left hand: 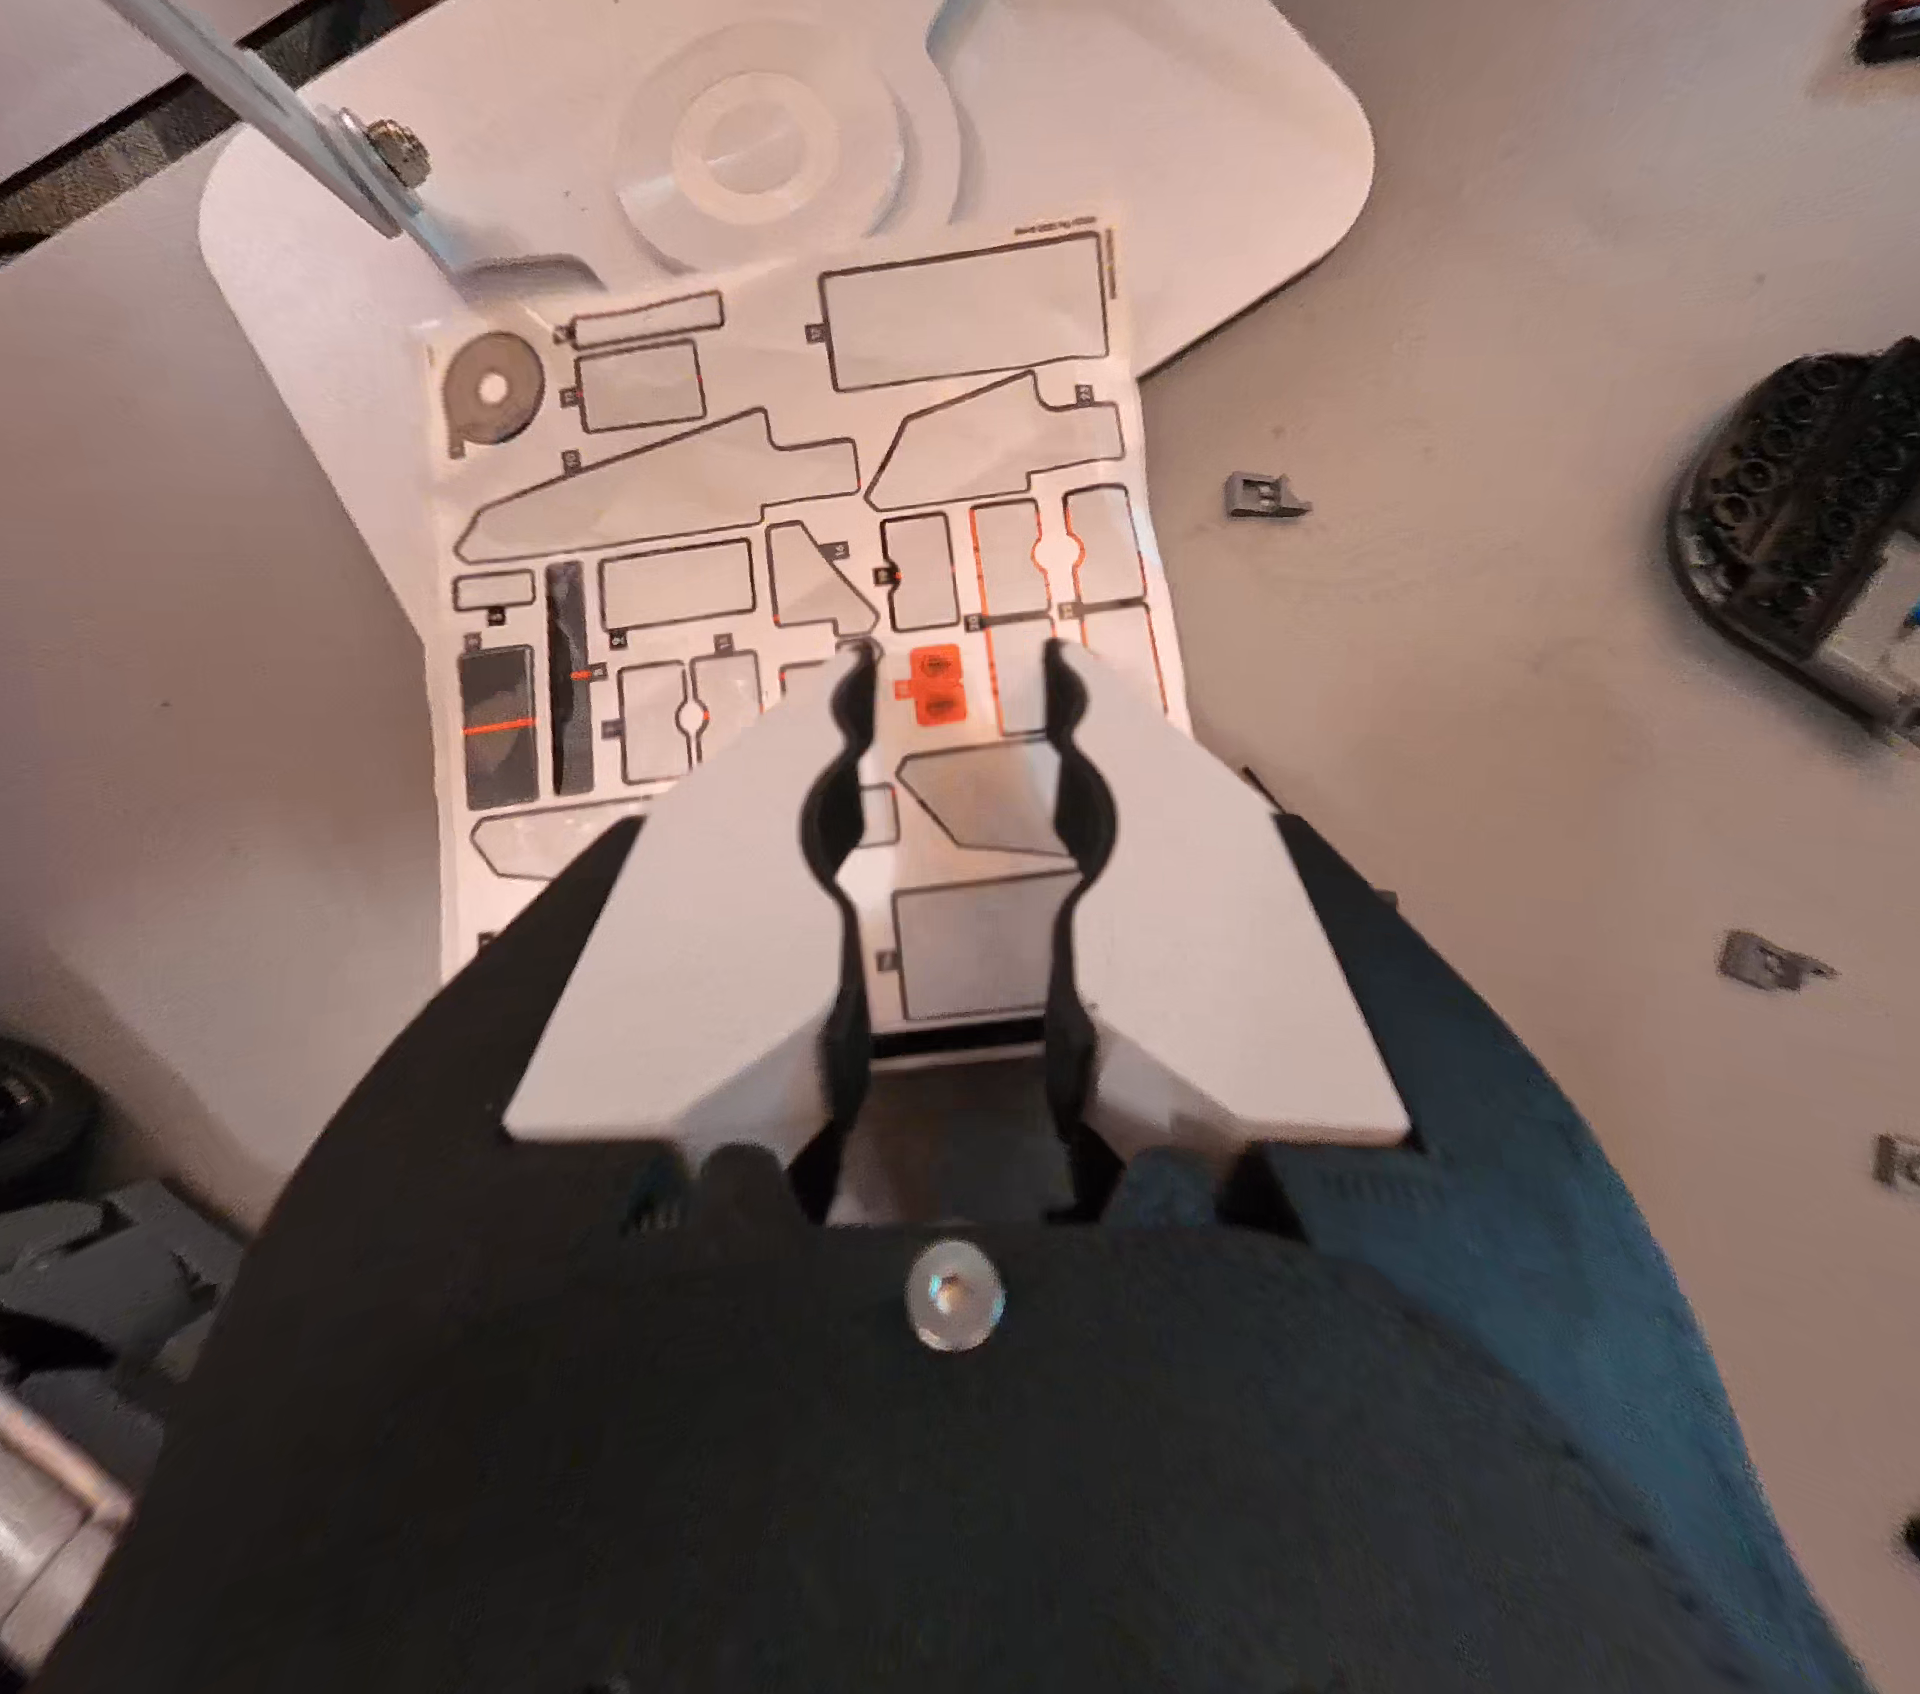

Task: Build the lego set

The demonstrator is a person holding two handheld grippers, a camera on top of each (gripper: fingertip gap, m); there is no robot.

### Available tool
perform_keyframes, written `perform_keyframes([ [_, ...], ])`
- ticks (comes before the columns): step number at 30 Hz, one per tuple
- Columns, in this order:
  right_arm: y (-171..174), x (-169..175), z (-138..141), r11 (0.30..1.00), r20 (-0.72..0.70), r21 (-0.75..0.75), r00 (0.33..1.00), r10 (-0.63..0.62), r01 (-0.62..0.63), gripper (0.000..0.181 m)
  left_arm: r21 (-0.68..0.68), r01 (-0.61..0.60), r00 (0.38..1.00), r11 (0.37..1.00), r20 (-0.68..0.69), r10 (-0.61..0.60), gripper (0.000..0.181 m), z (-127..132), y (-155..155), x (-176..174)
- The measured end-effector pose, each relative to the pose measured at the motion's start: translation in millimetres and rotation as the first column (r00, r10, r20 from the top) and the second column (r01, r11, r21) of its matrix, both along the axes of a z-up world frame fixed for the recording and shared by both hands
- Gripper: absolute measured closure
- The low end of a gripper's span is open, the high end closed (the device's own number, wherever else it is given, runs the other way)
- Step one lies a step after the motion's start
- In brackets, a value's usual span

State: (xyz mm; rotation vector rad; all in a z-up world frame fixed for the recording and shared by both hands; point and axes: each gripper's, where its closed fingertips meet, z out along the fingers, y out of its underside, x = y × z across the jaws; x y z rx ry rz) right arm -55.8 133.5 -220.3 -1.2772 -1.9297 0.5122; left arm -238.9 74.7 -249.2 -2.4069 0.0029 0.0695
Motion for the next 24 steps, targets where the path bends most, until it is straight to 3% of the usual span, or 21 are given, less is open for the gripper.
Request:
perform_keyframes([
  [3,-0.7,-0.3,0.3,1.0,-0.001,0.0,1.0,0.003,-0.003,0.149,-0.017,0.03,0.998,0.999,0.063,-0.029,0.133,6.3,-11.5,7.5],
  [6,-1.8,-0.6,-0.9,1.0,0.004,0.001,1.0,0.007,-0.007,0.149,-0.118,0.073,0.996,0.99,0.06,-0.066,0.12,-9.7,-26.2,14.6],
  [8,-2.0,-0.5,-1.1,1.0,0.005,0.002,1.0,0.007,-0.007,0.149,-0.111,0.082,0.994,0.99,0.076,-0.073,0.116,-9.3,-25.8,18.5],
  [14,-1.1,-0.3,-0.4,1.0,0.002,0.003,1.0,0.004,-0.004,0.149,-0.119,0.088,0.996,0.989,0.03,-0.085,0.125,-10.1,-19.9,21.7],
  [18,-0.4,-0.3,-0.1,1.0,0.001,0.001,1.0,0.002,-0.002,0.149,-0.102,0.079,0.997,0.992,0.026,-0.077,0.143,-9.4,-19.0,18.6],
  [24,-0.1,-0.1,2.0,1.0,-0.005,0.003,1.0,0.002,-0.001,0.149,-0.092,0.079,0.997,0.993,0.018,-0.077,0.156,-9.0,-17.0,19.7],
])
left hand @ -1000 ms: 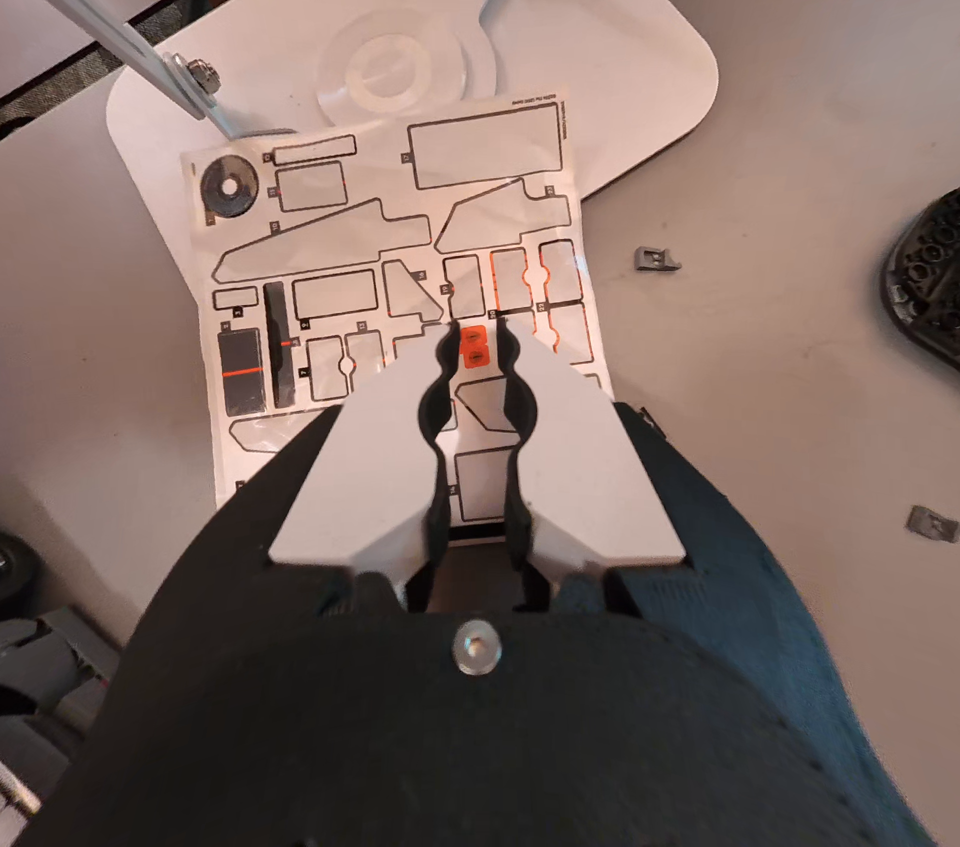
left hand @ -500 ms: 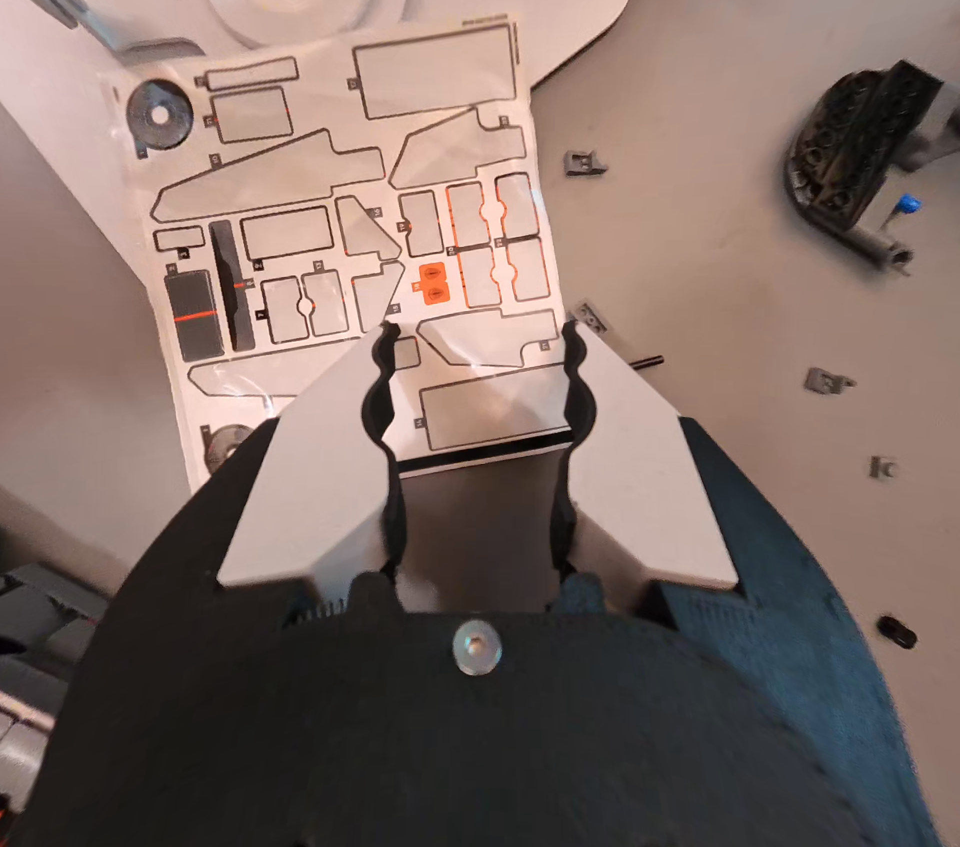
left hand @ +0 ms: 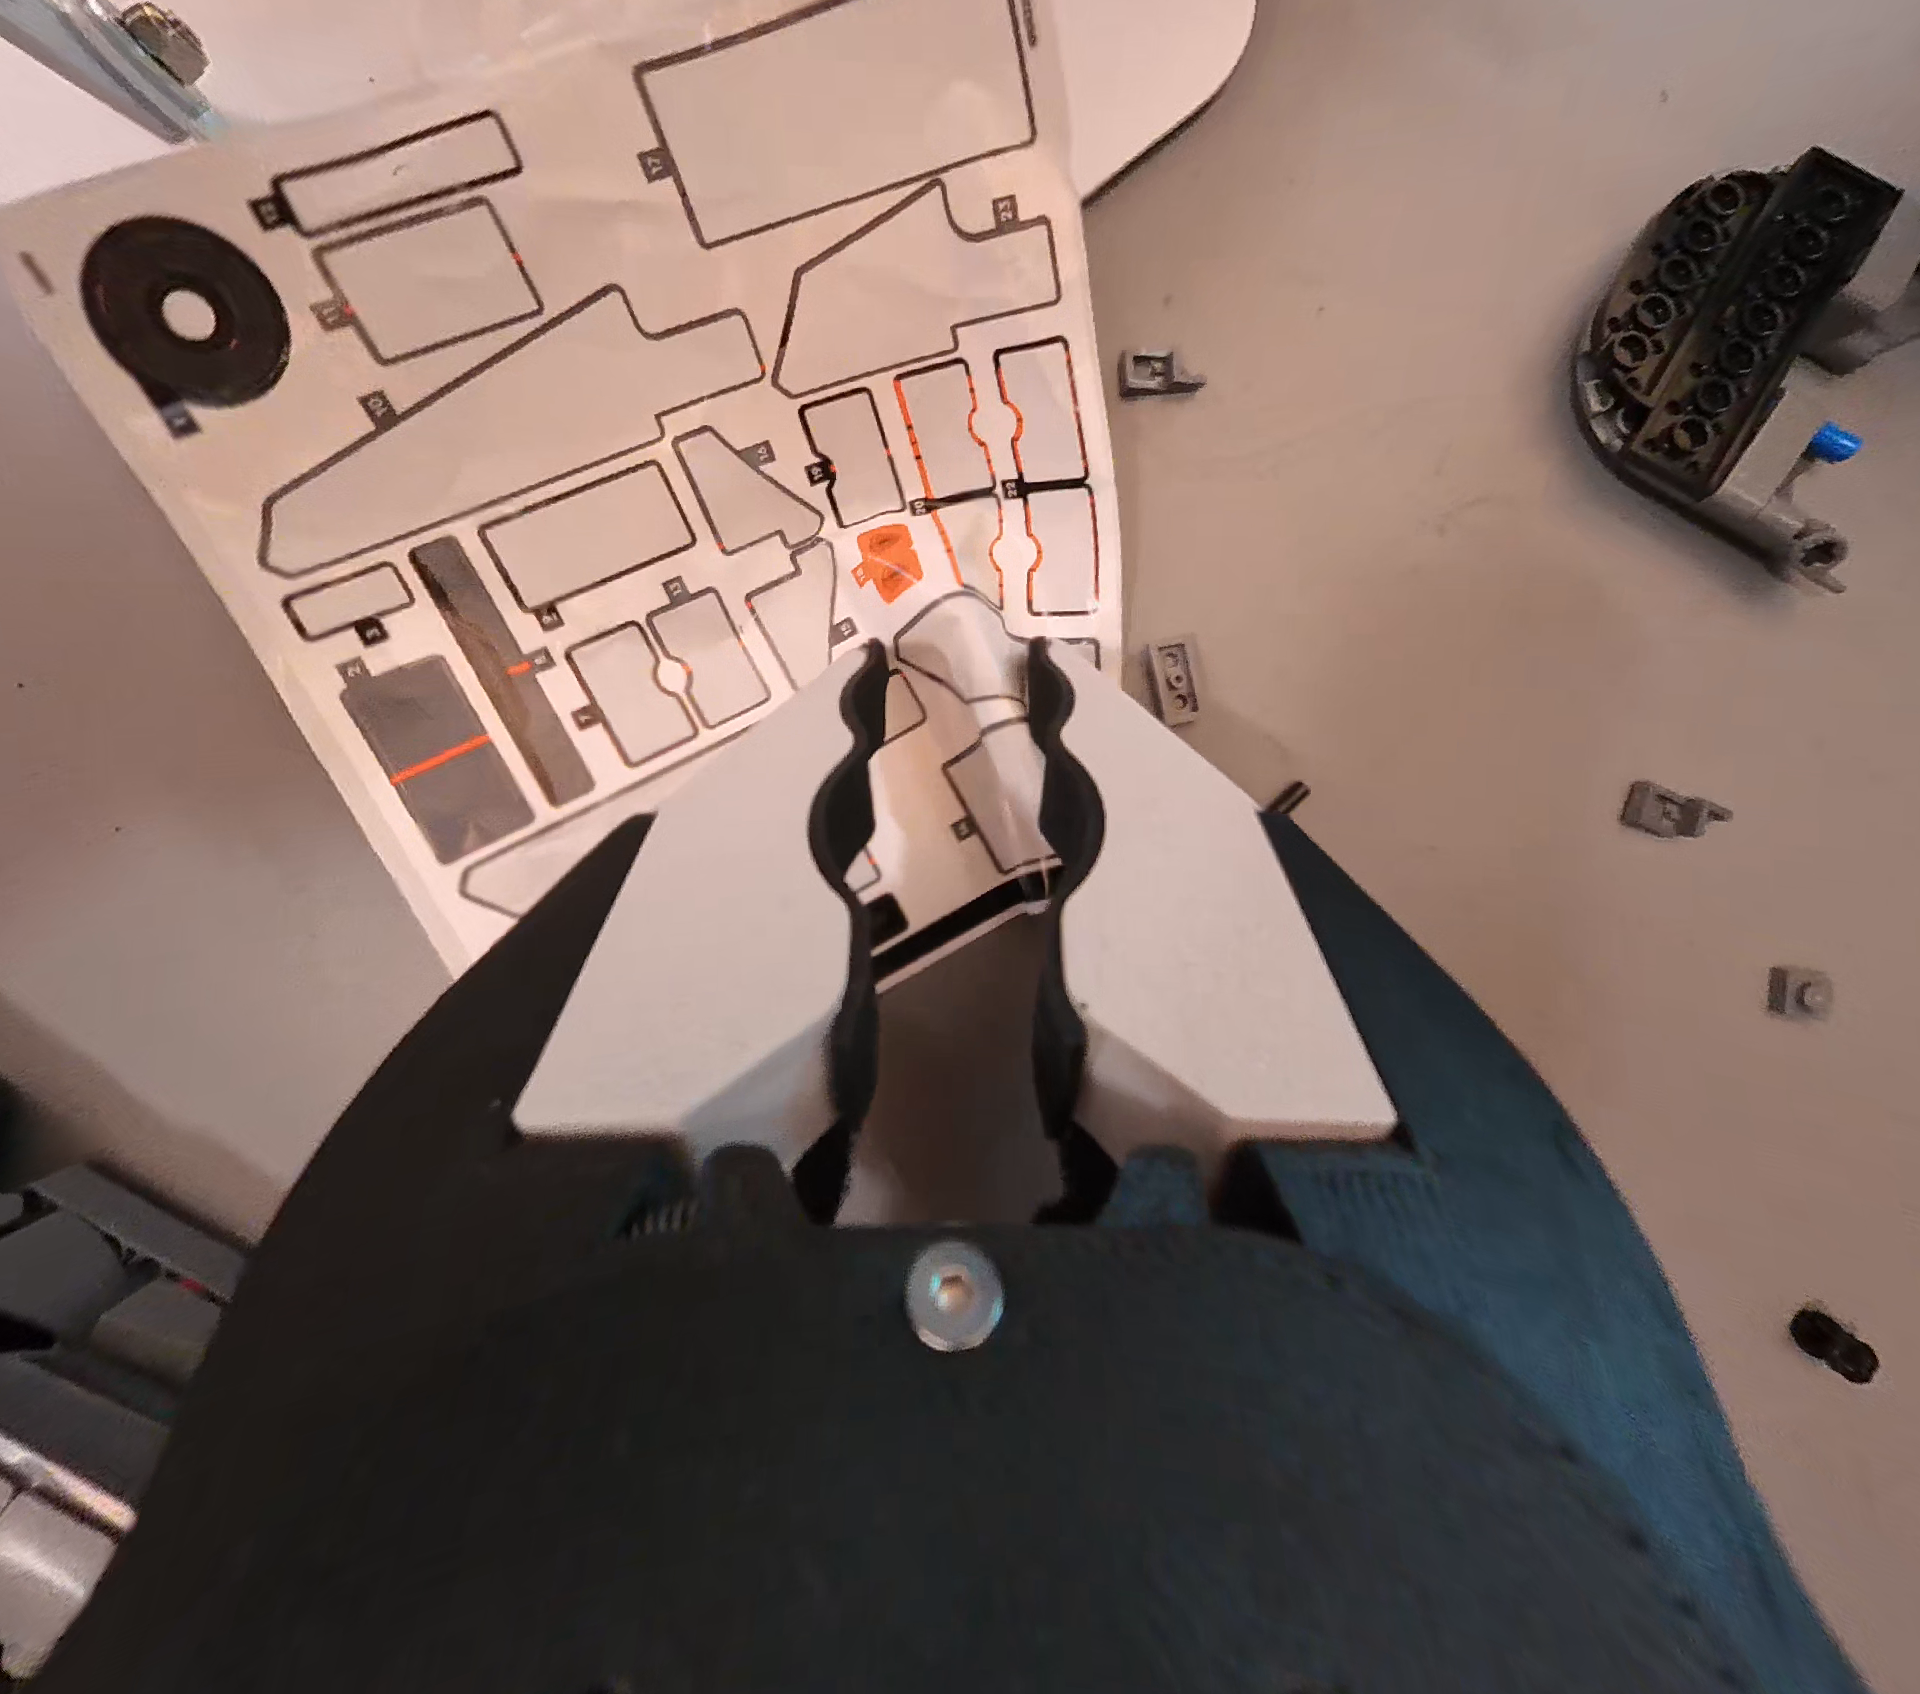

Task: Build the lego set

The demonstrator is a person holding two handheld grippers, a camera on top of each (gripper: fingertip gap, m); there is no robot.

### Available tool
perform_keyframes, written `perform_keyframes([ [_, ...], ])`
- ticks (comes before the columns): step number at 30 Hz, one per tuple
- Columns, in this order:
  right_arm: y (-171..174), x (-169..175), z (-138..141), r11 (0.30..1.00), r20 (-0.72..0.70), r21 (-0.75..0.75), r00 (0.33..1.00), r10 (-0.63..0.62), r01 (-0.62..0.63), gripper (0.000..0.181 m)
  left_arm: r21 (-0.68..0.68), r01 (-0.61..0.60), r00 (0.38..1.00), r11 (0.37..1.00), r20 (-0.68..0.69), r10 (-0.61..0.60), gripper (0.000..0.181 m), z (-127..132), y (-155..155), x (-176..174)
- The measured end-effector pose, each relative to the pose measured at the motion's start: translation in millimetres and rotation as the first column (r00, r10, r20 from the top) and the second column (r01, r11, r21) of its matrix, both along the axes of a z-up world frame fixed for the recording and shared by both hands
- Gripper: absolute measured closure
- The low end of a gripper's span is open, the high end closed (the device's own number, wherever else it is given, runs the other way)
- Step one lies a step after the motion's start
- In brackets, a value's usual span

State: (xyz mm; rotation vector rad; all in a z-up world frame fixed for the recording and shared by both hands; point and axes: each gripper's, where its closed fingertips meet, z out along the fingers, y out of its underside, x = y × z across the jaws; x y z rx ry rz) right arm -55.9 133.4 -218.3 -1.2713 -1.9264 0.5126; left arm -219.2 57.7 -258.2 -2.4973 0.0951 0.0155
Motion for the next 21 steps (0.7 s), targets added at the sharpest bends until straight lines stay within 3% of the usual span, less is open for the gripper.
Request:
perform_keyframes([
  [8,1.7,0.8,2.2,1.0,-0.006,0.003,1.0,-0.004,0.004,0.149,0.049,-0.013,1.0,0.999,-0.025,0.014,0.181,8.7,3.4,-6.5],
  [17,1.4,0.2,2.9,1.0,-0.012,0.0,1.0,-0.003,0.003,0.149,0.209,-0.017,1.0,0.978,-0.005,0.018,0.181,48.2,3.8,-12.0],
  [21,1.3,-0.2,3.2,1.0,-0.016,-0.001,1.0,-0.001,0.001,0.149,0.251,0.005,0.998,0.968,-0.066,0.012,0.181,73.3,-4.7,-12.3],
])
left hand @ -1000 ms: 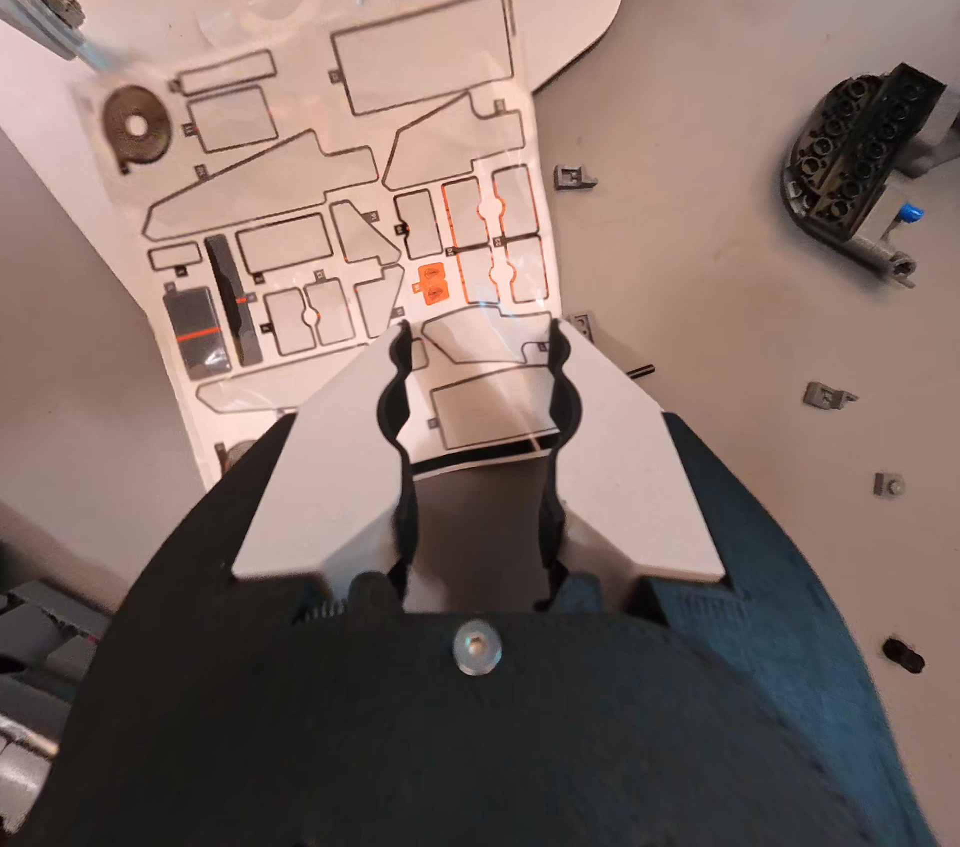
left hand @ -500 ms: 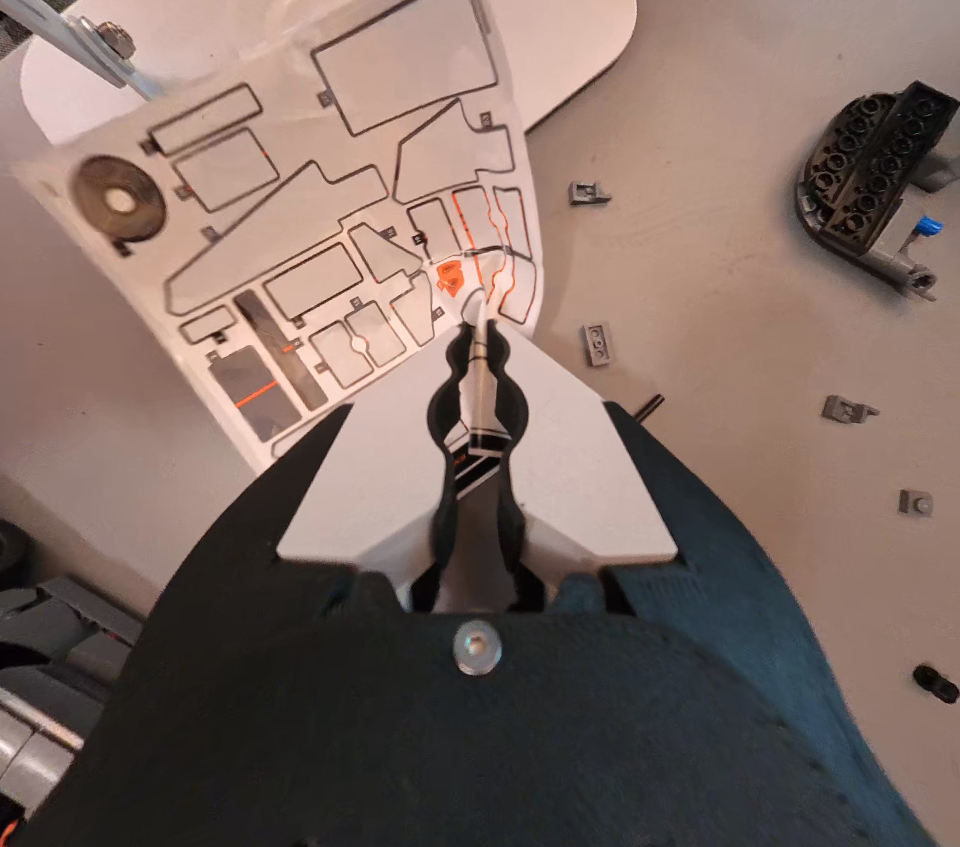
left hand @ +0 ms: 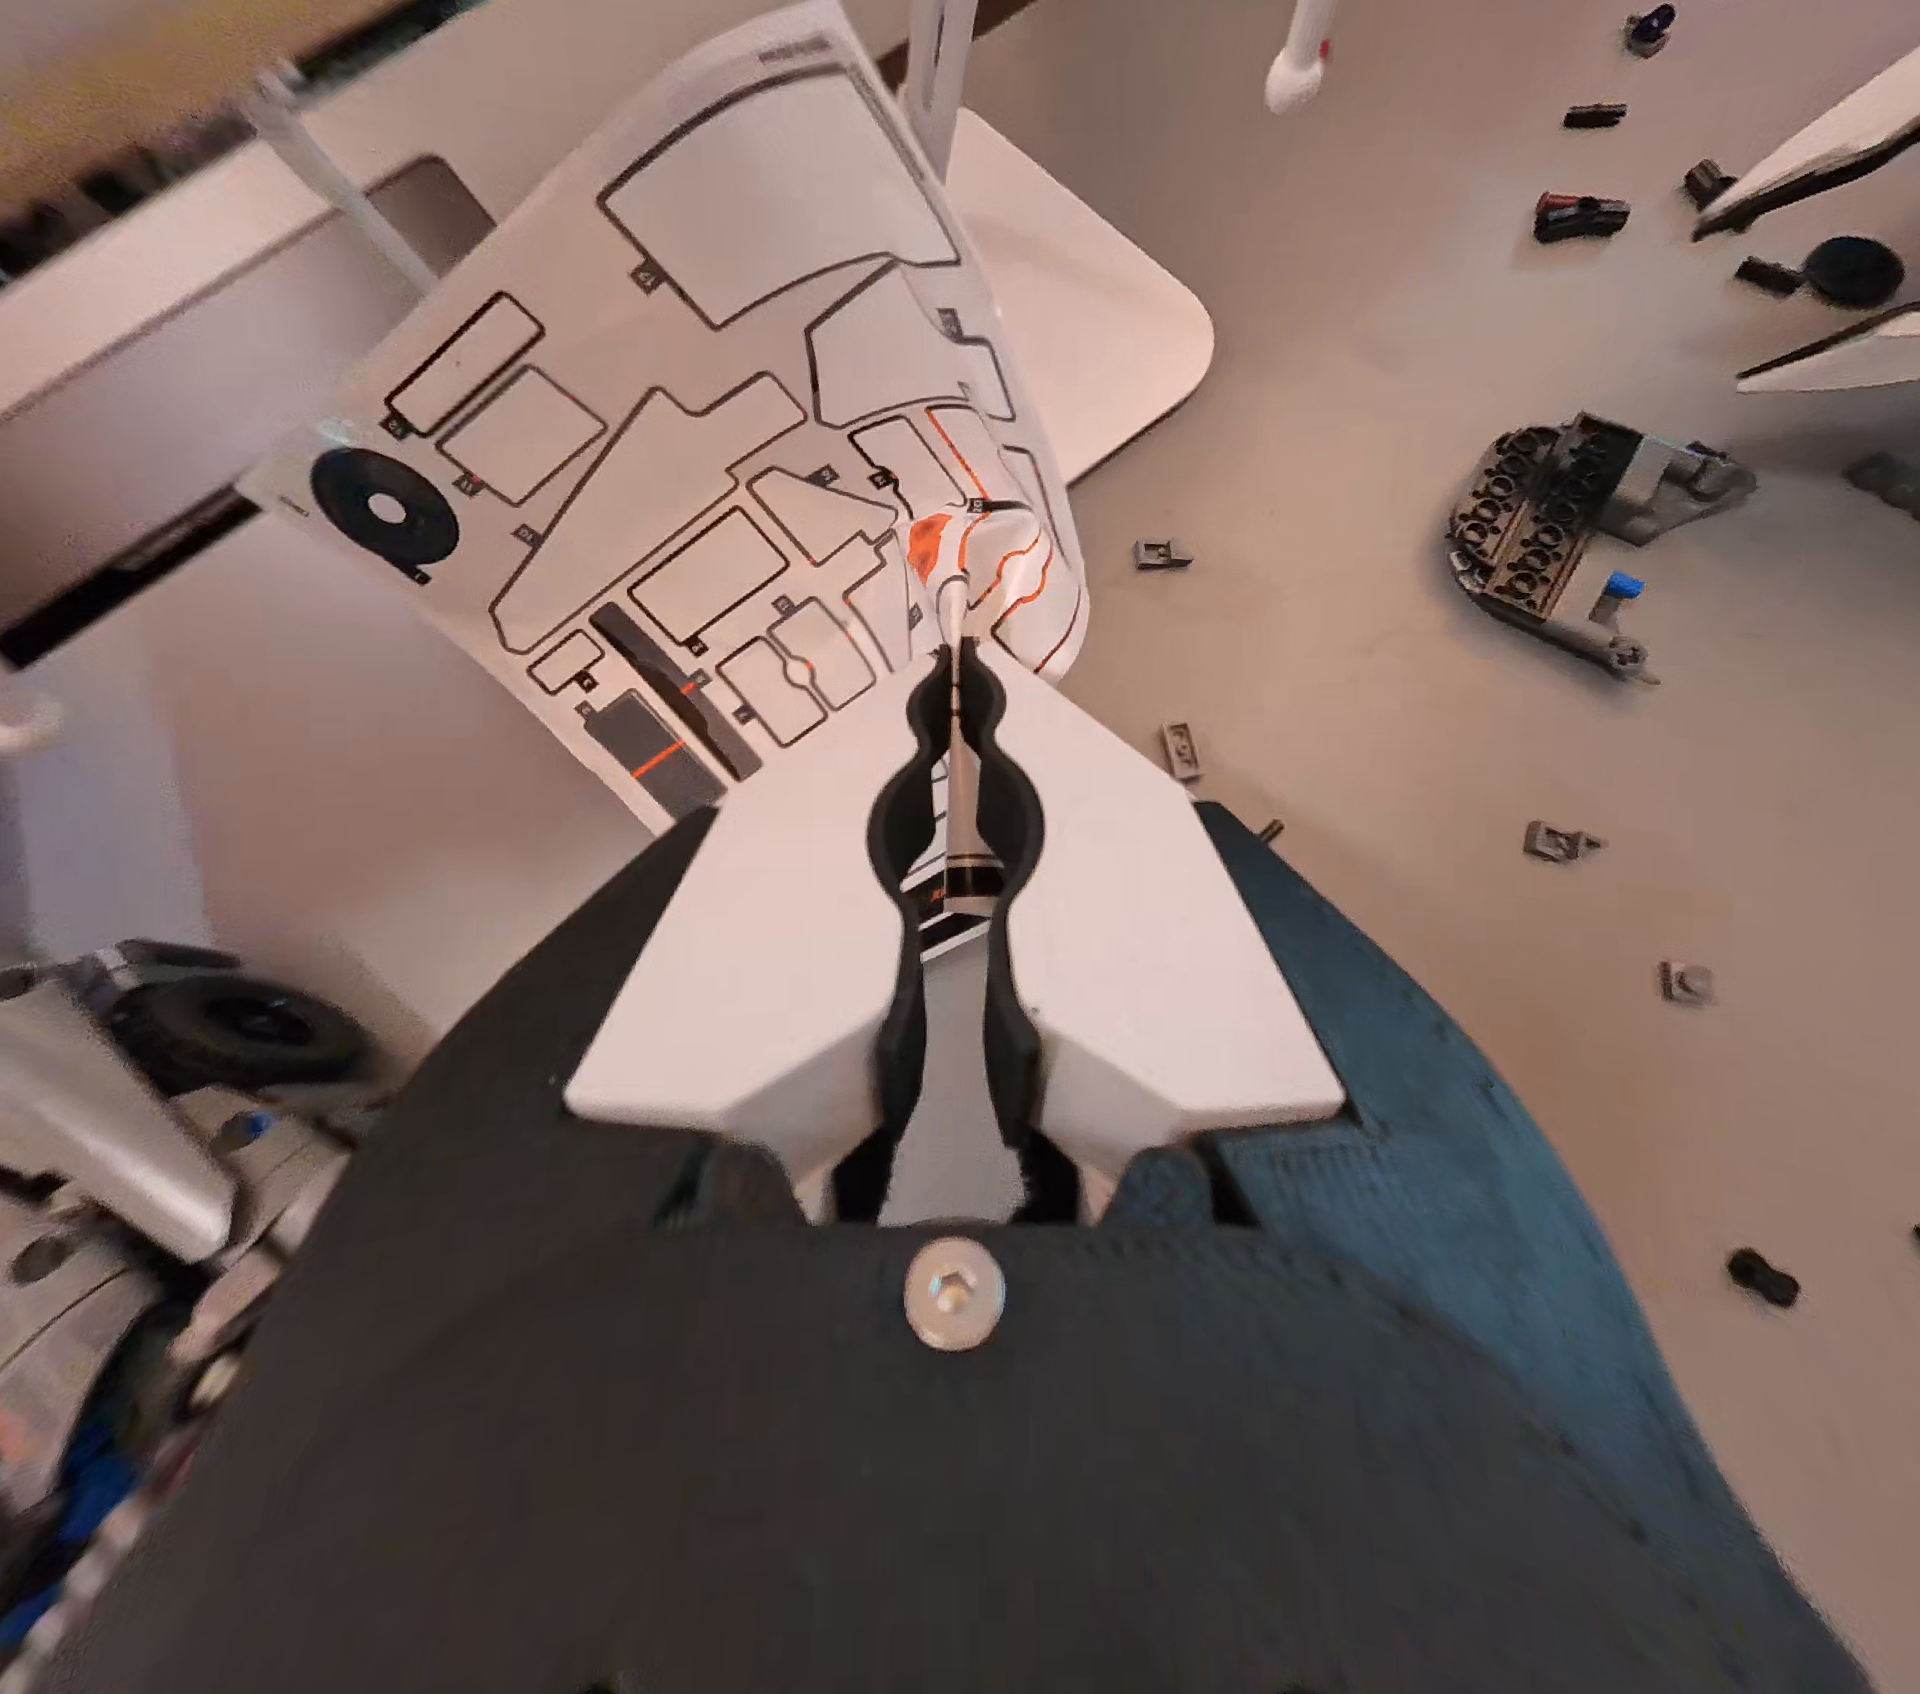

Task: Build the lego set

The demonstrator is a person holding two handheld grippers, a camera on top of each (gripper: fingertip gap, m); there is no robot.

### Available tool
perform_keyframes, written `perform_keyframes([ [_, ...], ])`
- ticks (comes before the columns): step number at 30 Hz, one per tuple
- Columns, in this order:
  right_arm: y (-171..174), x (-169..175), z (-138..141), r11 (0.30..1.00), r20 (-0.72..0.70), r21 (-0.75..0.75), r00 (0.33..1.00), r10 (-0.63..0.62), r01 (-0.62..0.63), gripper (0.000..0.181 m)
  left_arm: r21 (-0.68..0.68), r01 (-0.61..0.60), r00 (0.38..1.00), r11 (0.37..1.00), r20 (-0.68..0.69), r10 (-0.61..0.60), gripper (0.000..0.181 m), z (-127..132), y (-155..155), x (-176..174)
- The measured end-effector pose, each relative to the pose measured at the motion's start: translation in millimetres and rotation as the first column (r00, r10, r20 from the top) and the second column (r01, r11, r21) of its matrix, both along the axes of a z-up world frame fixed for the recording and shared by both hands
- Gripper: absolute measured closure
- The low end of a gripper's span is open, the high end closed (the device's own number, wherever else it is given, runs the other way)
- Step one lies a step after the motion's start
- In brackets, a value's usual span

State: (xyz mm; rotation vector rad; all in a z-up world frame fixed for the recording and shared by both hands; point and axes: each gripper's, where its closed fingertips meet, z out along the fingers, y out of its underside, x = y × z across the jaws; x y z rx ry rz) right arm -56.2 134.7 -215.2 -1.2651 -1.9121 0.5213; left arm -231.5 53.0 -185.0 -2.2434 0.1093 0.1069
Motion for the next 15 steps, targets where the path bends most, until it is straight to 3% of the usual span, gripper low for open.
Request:
perform_keyframes([
  [7,1.7,1.2,2.0,1.0,-0.011,-0.003,1.0,-0.003,0.003,0.149,0.012,-0.072,0.984,0.997,-0.16,0.073,0.181,59.1,-49.3,-25.4],
  [11,0.4,1.3,2.5,1.0,-0.013,-0.006,1.0,0.001,-0.001,0.149,-0.023,-0.186,0.959,0.982,-0.221,0.176,0.181,84.6,-100.8,-76.6],
  [13,-0.1,1.2,1.6,1.0,-0.011,-0.006,1.0,0.003,-0.003,0.149,-0.065,-0.3,0.923,0.952,-0.272,0.272,0.181,90.7,-132.3,-116.8],
  [15,-0.3,1.3,1.1,1.0,-0.009,-0.007,1.0,0.003,-0.003,0.149,-0.089,-0.333,0.92,0.939,-0.246,0.303,0.181,92.6,-154.9,-140.3],
])
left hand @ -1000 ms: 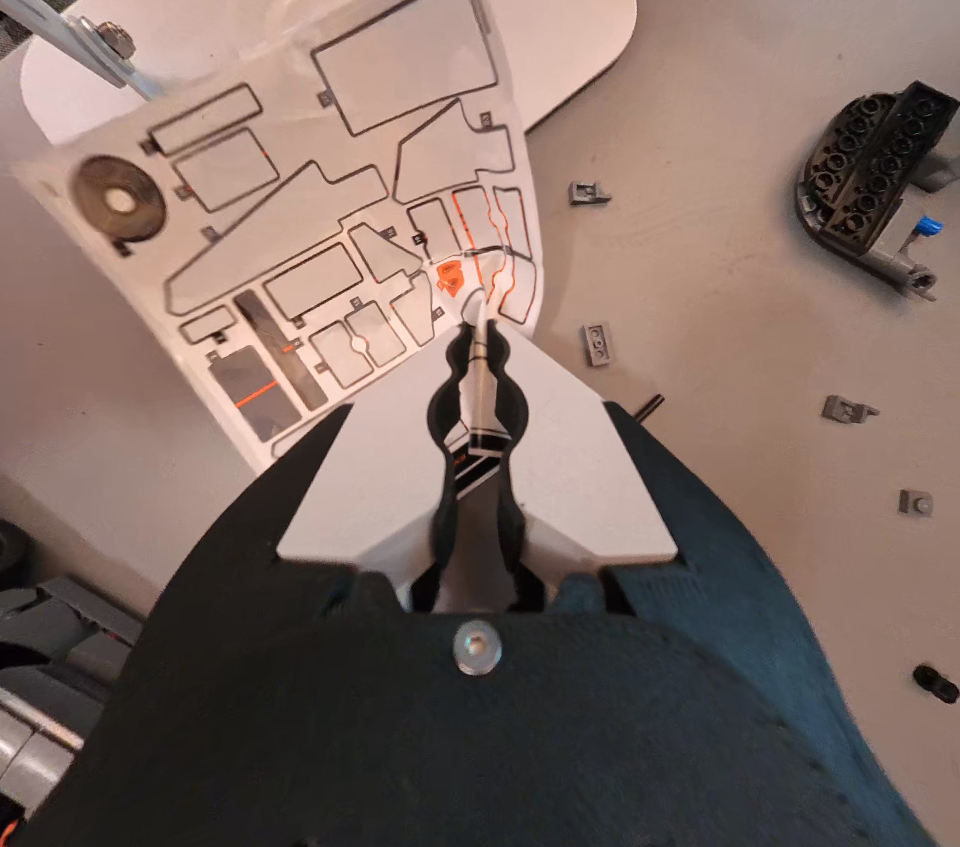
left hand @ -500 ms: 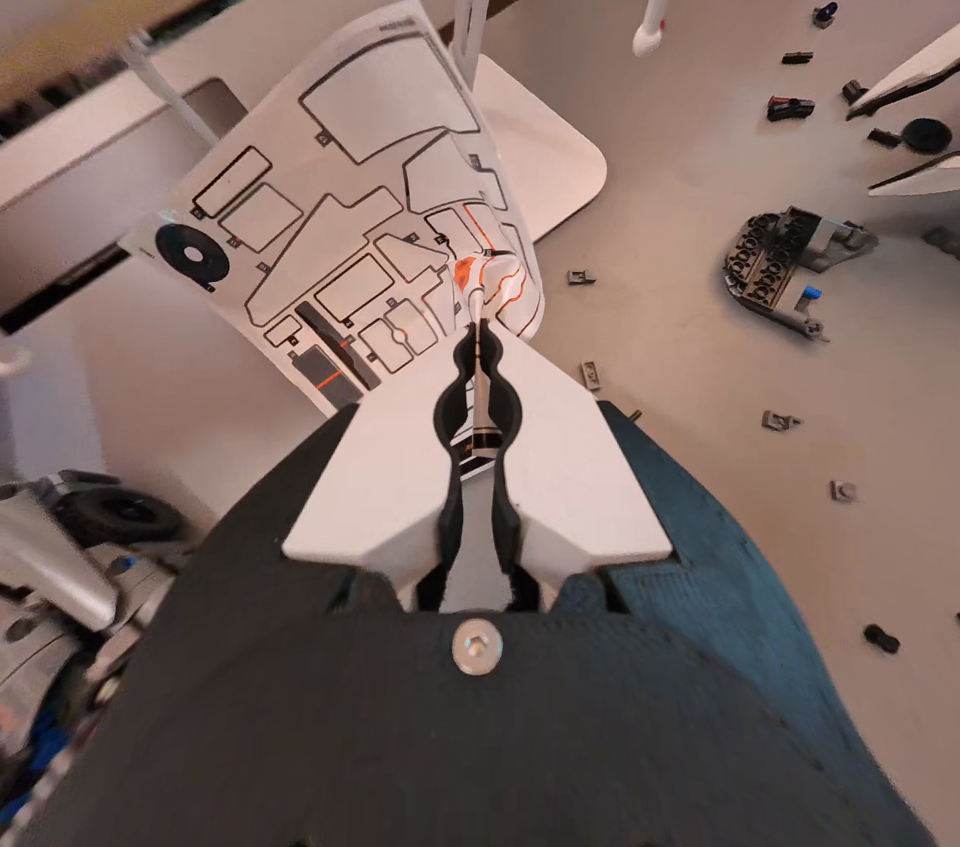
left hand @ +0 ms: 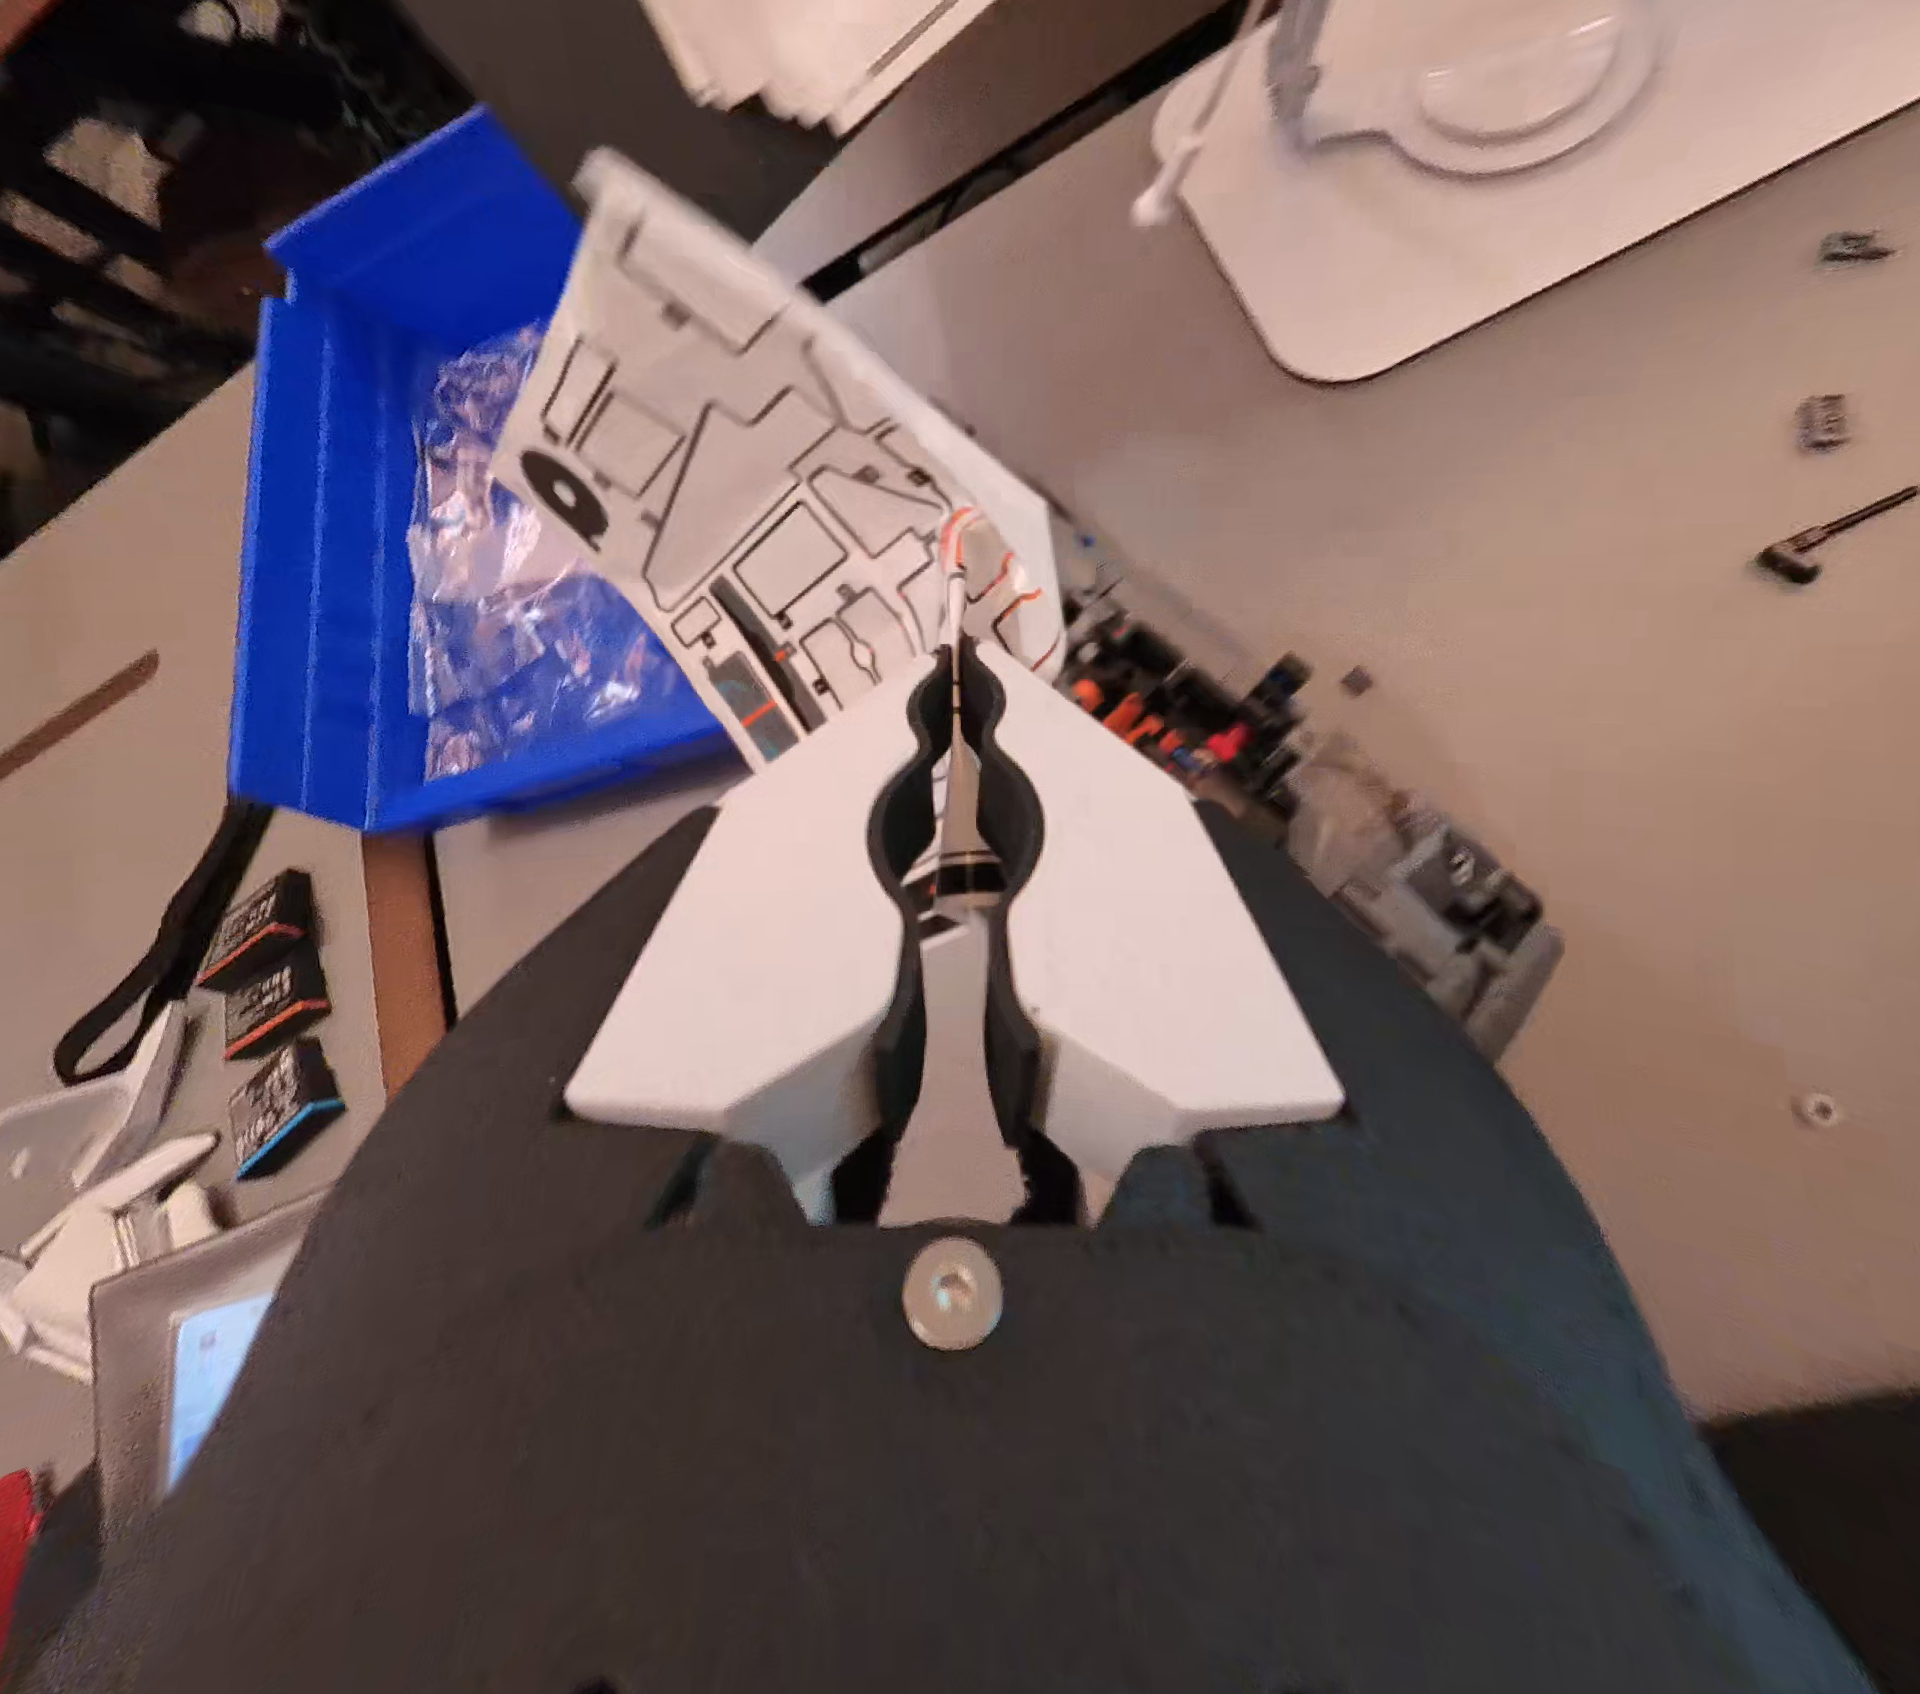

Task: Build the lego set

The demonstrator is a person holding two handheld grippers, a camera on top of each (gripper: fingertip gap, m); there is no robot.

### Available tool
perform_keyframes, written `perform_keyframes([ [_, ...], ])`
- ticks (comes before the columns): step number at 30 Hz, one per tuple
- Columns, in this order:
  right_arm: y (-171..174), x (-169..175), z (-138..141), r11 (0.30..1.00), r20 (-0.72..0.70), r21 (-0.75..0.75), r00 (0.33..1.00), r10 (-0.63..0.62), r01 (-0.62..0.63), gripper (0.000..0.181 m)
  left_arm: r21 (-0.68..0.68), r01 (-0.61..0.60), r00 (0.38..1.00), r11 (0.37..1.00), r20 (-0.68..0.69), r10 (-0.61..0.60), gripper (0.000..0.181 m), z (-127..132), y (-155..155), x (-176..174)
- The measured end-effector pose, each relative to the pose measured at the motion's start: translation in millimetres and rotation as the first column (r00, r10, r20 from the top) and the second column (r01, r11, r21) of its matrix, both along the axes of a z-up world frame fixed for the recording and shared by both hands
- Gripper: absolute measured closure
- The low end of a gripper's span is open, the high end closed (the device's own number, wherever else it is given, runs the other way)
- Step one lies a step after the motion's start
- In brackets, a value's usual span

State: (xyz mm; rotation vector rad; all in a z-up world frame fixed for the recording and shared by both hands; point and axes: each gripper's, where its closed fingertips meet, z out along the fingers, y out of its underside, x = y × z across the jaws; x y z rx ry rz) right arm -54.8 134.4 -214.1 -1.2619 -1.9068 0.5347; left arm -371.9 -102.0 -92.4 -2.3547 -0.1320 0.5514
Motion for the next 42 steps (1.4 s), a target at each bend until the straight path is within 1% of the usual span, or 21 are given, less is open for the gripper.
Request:
perform_keyframes([
  [4,0.4,0.6,-0.8,1.0,0.002,-0.002,1.0,-0.001,0.001,0.149,-0.009,-0.114,0.993,0.993,0.001,0.114,0.181,6.0,-43.1,-48.3],
  [6,0.9,0.7,-1.2,1.0,0.002,-0.003,1.0,-0.002,0.002,0.149,-0.046,-0.154,0.988,0.987,-0.022,0.153,0.181,1.8,-60.4,-71.0],
  [9,2.2,1.1,-1.9,1.0,0.004,-0.005,1.0,-0.005,0.005,0.149,-0.159,-0.191,0.982,0.969,-0.031,0.188,0.181,-21.7,-82.0,-92.0],
  [11,3.1,1.1,-2.3,1.0,0.005,-0.007,1.0,-0.007,0.007,0.149,-0.227,-0.196,0.98,0.954,-0.005,0.2,0.181,-43.7,-91.9,-97.8],
  [14,4.6,1.4,-3.6,1.0,0.008,-0.007,1.0,-0.011,0.011,0.149,-0.287,-0.199,0.975,0.937,0.04,0.219,0.181,-72.7,-100.3,-102.9],
  [15,5.2,1.6,-3.8,1.0,0.008,-0.008,1.0,-0.012,0.012,0.149,-0.297,-0.197,0.974,0.934,0.049,0.221,0.178,-80.0,-101.3,-104.2],
  [19,9.9,3.1,-1.4,1.0,-0.001,-0.013,1.0,-0.026,0.026,0.149,-0.324,-0.194,0.962,0.926,0.122,0.244,0.153,-97.8,-104.9,-100.7],
  [20,11.2,3.4,-0.5,0.999,-0.005,-0.015,1.0,-0.03,0.03,0.149,-0.328,-0.21,0.959,0.921,0.112,0.259,0.144,-97.0,-106.5,-102.0],
  [21,12.3,3.7,0.1,0.999,-0.007,-0.017,0.999,-0.034,0.034,0.149,-0.326,-0.214,0.961,0.921,0.099,0.258,0.14,-93.8,-106.2,-101.5],
  [23,13.3,3.8,0.4,0.999,-0.009,-0.02,0.999,-0.037,0.037,0.149,-0.284,-0.215,0.968,0.934,0.062,0.242,0.132,-78.4,-96.4,-97.7],
  [25,12.8,3.4,-1.1,0.999,-0.005,-0.023,0.999,-0.035,0.035,0.149,-0.224,-0.196,0.98,0.955,-0.005,0.2,0.128,-51.4,-74.0,-87.0],
  [27,12.0,2.9,-3.1,0.999,0.001,-0.021,1.0,-0.031,0.031,0.149,-0.114,-0.106,0.993,0.988,-0.063,0.099,0.125,-15.1,-29.2,-61.7],
  [29,11.6,2.8,-3.4,0.999,0.001,-0.02,1.0,-0.03,0.03,0.149,-0.006,0.055,0.986,0.998,-0.158,-0.055,0.123,24.8,29.7,-20.8],
  [30,11.8,2.9,-2.6,0.999,-0.002,-0.021,1.0,-0.031,0.031,0.149,0.018,0.15,0.964,0.989,-0.224,-0.142,0.124,42.0,59.8,4.3],
  [32,12.7,3.1,-0.6,0.999,-0.01,-0.025,0.999,-0.035,0.035,0.149,0.015,0.303,0.904,0.953,-0.32,-0.283,0.123,63.4,116.8,56.2],
  [35,12.6,3.0,0.5,0.999,-0.017,-0.03,0.999,-0.036,0.035,0.149,-0.017,0.464,0.808,0.885,-0.4,-0.432,0.117,73.2,196.6,129.9],
  [37,10.8,2.4,0.2,0.999,-0.018,-0.029,0.999,-0.03,0.029,0.149,-0.031,0.54,0.733,0.841,-0.475,-0.488,0.114,76.8,242.1,167.4],
  [38,10.4,2.2,-0.2,0.999,-0.018,-0.03,0.999,-0.028,0.027,0.149,-0.044,0.556,0.699,0.83,-0.515,-0.496,0.11,77.4,261.4,178.2],
  [39,10.4,2.1,-0.7,0.999,-0.017,-0.032,0.999,-0.028,0.027,0.149,-0.063,0.557,0.684,0.828,-0.531,-0.5,0.106,74.7,277.8,183.7],
  [40,10.5,2.1,-0.9,0.999,-0.018,-0.034,0.999,-0.028,0.028,0.149,-0.073,0.558,0.687,0.827,-0.518,-0.51,0.104,70.0,291.6,188.7],
  [42,10.5,1.8,0.6,0.999,-0.025,-0.039,0.999,-0.029,0.028,0.149,-0.049,0.598,0.687,0.8,-0.482,-0.544,0.098,62.1,314.3,207.4],
])
